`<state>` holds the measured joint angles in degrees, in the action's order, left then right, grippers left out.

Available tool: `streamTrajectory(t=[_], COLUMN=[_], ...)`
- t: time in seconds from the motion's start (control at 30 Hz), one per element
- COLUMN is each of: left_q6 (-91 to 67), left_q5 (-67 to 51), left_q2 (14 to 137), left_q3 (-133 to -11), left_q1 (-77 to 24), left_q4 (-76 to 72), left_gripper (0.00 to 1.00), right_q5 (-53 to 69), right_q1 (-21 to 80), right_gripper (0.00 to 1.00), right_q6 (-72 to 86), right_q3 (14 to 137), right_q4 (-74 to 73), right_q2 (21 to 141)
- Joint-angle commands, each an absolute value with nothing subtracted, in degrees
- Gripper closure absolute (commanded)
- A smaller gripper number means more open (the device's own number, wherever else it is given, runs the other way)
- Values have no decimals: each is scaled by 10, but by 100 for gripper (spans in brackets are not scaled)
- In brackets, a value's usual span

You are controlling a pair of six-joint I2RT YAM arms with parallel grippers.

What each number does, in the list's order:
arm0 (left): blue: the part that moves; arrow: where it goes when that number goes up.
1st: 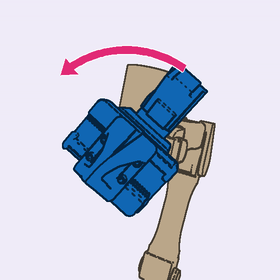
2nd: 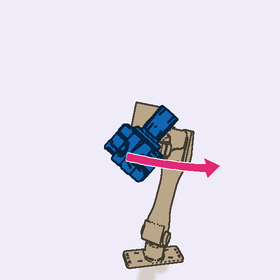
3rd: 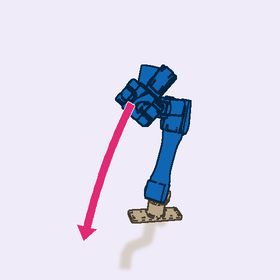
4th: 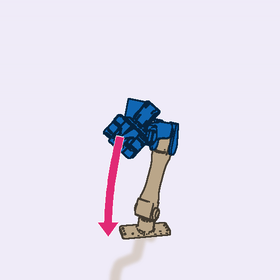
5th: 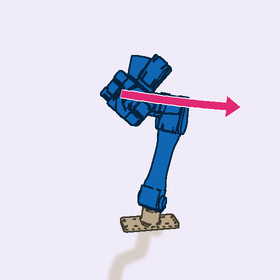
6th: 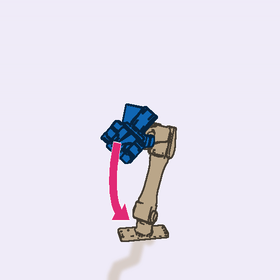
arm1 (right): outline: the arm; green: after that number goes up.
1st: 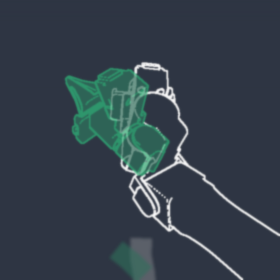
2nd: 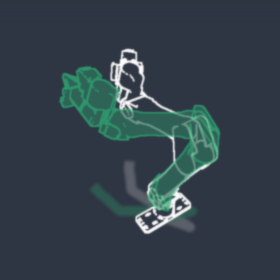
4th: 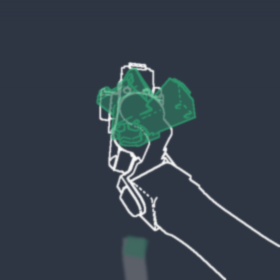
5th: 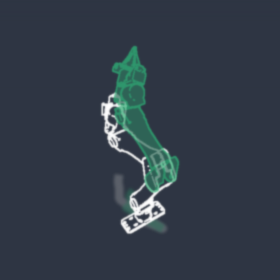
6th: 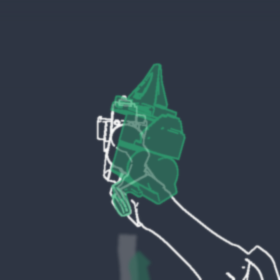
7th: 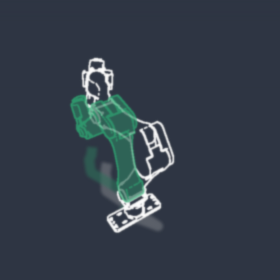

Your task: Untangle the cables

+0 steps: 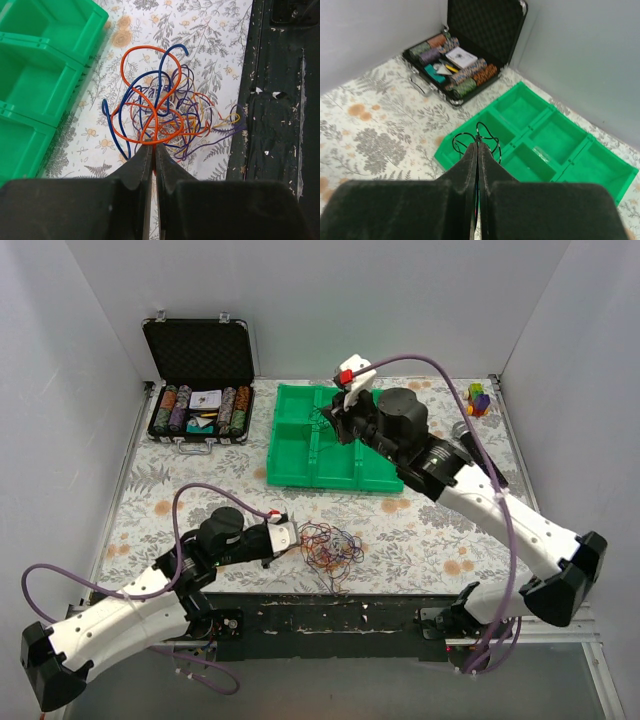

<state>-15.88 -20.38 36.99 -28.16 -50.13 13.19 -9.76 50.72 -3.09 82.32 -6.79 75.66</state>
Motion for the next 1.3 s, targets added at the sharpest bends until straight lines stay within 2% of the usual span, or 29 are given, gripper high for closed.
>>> streamTrajectory(t=[0.0,0.27,0.43,0.8,0.93,0.97,1.1,1.27], left_q6=[-155,-140,-139,-137,-141,-141,-140,-138], left_q5=[-207,-202,-200,-199,-203,-203,-208,-210], left_q2=[361,339,329,321,336,339,350,356], left_q3=[-306,-313,-311,-310,-319,-322,-325,-327], left_q1=[-504,-504,-504,-504,-504,-504,-504,-504], left_q4=[170,211,219,220,219,218,214,211], left_gripper=[100,100,100,100,100,100,100,100], right_q5=[-26,41,47,60,59,55,51,42], right_q1=[467,432,427,425,424,423,415,406], right_gripper=[99,99,99,99,60,55,44,43], right_q6=[-10,28,27,58,62,62,64,68], right_q3=[815,865,946,964,962,963,962,947], right_q4=[39,100,70,60,54,52,54,49], right_q2=[805,943,1041,1140,1150,1150,1137,1124])
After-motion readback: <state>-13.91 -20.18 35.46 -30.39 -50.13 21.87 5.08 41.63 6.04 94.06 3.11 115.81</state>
